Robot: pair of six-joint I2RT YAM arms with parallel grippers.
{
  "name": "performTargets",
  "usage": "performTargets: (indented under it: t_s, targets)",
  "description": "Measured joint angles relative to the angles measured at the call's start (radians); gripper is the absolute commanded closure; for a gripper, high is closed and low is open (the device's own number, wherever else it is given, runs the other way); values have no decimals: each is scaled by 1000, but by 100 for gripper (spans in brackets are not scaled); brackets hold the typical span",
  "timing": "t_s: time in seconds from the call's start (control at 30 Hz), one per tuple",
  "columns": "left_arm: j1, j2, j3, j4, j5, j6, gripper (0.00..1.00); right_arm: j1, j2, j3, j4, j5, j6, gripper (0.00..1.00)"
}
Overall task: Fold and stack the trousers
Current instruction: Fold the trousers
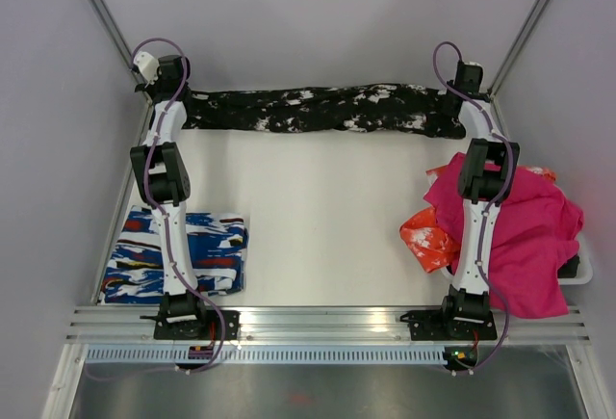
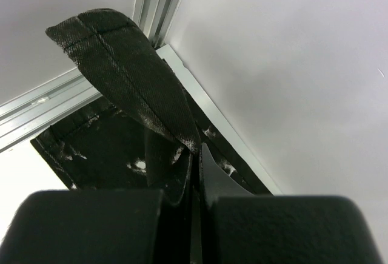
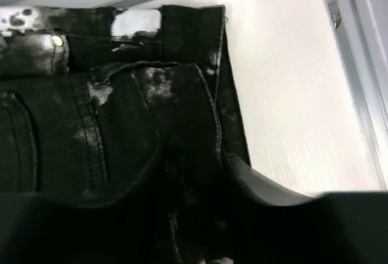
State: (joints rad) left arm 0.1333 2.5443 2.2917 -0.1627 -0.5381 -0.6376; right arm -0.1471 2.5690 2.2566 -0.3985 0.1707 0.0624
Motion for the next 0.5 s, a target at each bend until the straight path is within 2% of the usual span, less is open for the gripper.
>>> performTargets:
  t_s: [0.03,0.1,0.27,0.5]
  targets:
    - [0,0,0,0,0,2,98,0,0,0,3,-8,-4,85]
    - [-1,0,0,0,2,5,98,-1,0,3,14,-27,4,99]
    - [-7,0,0,0,2,13,98,1,-3,2,56,-38,4,100]
    - [-13,-2,0,5,-8,22,98,0,-137,-166,251,-55,15,100]
